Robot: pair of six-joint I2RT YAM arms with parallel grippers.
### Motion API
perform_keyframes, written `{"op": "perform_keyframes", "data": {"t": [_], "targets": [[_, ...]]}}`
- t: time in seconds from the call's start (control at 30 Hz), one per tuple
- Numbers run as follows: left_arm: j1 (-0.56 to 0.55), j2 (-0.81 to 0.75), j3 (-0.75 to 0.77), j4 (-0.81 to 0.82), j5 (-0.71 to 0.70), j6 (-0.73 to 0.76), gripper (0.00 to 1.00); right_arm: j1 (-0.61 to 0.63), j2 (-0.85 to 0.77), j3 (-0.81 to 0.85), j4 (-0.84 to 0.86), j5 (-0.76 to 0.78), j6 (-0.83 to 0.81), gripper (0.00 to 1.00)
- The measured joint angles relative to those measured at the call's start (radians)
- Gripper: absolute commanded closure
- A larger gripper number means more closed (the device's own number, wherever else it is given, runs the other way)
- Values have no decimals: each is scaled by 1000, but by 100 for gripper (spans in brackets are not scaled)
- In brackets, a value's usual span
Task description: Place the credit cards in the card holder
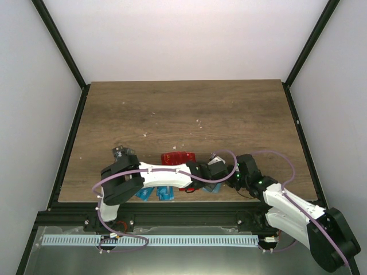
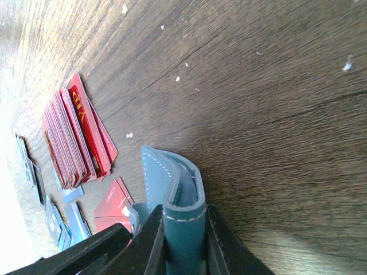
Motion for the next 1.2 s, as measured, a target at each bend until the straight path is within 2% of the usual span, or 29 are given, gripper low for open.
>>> {"op": "perform_keyframes", "data": {"t": [0.17, 0.57, 0.83, 1.2], "targets": [[-4, 0, 0, 6, -12, 2, 96, 0, 0, 0, 0, 0, 0, 99], [-5, -23, -13, 25, -24, -12, 96, 0, 0, 0, 0, 0, 0, 99], [46, -106, -86, 97, 93, -38, 96, 0, 1, 0, 0, 0, 1, 99], [61, -108, -108, 156, 200, -54, 96, 0, 10, 6, 0, -1, 1, 99]]}}
